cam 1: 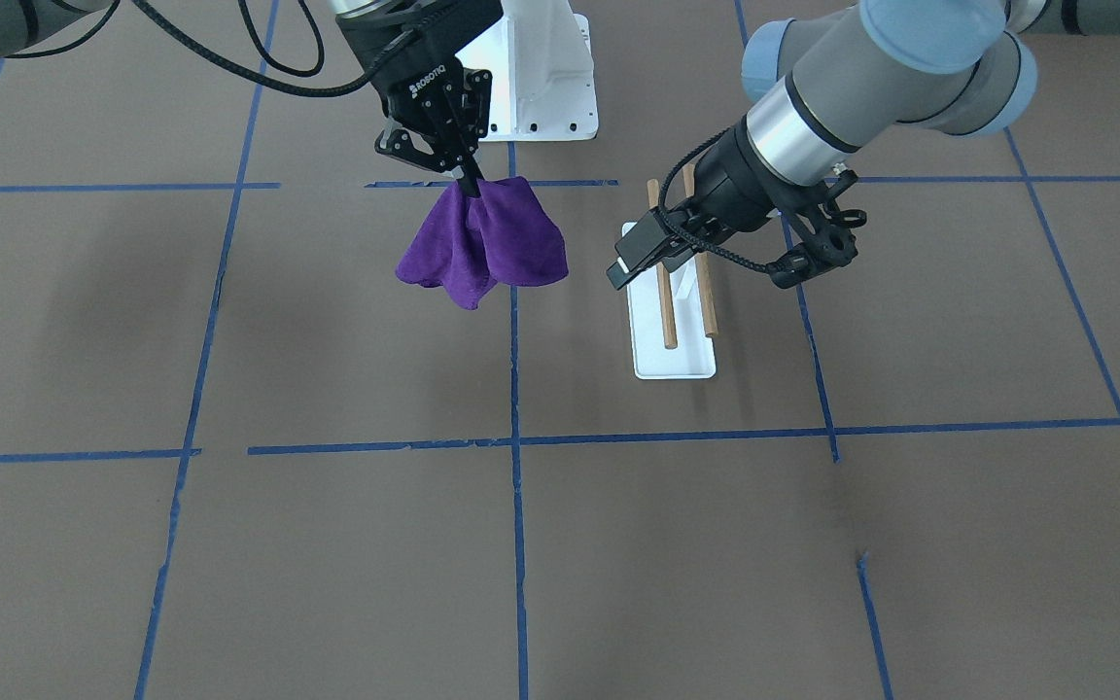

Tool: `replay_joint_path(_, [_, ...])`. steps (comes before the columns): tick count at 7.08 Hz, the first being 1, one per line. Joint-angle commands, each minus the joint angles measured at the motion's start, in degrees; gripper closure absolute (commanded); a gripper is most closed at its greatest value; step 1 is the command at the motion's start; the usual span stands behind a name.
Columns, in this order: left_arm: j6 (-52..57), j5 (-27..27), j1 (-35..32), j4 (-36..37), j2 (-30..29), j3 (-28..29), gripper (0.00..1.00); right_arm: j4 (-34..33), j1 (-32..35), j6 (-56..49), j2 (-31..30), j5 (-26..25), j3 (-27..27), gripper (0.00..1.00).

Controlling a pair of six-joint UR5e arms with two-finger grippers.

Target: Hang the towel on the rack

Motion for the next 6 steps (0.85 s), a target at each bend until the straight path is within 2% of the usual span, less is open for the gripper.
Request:
replay_joint_path(1, [-5.62, 0.06, 1.74, -0.59, -1.36, -0.26, 0.17, 0.09, -0.32, 0.03, 0.28, -0.92, -0.03, 1.0])
replay_joint_path(6, [-13.54, 0.06, 3.24, -0.68, -2.94, -0.97, 0.18, 1.76, -0.32, 0.03, 0.28, -2.41, -0.03, 1.0])
